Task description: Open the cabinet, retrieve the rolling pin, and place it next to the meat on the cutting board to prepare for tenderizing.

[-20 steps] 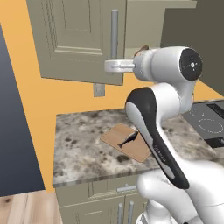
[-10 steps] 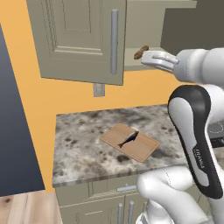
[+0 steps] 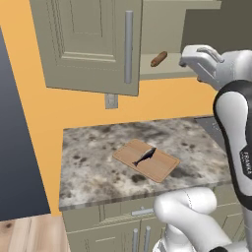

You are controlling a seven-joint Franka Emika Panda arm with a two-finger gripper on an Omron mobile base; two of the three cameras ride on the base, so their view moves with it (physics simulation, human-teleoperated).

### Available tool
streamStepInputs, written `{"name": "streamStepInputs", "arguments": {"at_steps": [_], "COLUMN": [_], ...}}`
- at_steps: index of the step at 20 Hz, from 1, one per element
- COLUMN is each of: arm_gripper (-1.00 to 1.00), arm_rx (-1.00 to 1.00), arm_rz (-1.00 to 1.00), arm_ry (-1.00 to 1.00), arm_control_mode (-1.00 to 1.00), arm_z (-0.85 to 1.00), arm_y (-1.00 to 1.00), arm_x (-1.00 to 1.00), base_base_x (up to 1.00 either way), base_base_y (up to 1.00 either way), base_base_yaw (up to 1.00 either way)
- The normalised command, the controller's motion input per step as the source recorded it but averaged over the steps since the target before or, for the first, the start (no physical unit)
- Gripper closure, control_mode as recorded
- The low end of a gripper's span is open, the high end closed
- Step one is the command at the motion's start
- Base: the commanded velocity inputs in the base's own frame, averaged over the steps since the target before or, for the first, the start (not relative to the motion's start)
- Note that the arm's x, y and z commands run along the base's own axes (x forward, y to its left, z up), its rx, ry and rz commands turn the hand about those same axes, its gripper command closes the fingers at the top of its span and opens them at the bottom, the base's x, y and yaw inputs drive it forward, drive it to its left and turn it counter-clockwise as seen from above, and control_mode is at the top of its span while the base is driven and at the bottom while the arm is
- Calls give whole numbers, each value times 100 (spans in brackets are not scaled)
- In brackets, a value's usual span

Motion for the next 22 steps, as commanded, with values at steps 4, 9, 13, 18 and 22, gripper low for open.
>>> {"name": "streamStepInputs", "arguments": {"at_steps": [4,9,13,18,22], "arm_gripper": [-100,-100,-100,-100,-100], "arm_rx": [15,11,0,1,5], "arm_rz": [0,-4,-7,-2,0], "arm_ry": [2,3,8,3,0], "arm_control_mode": [-100,-100,-100,-100,-100], "arm_z": [0,0,-8,-5,-7], "arm_y": [-14,5,24,4,0], "arm_x": [22,49,63,49,40], "base_base_x": [0,0,0,0,0], "base_base_y": [0,0,0,0,0], "base_base_yaw": [0,0,0,0,0]}}
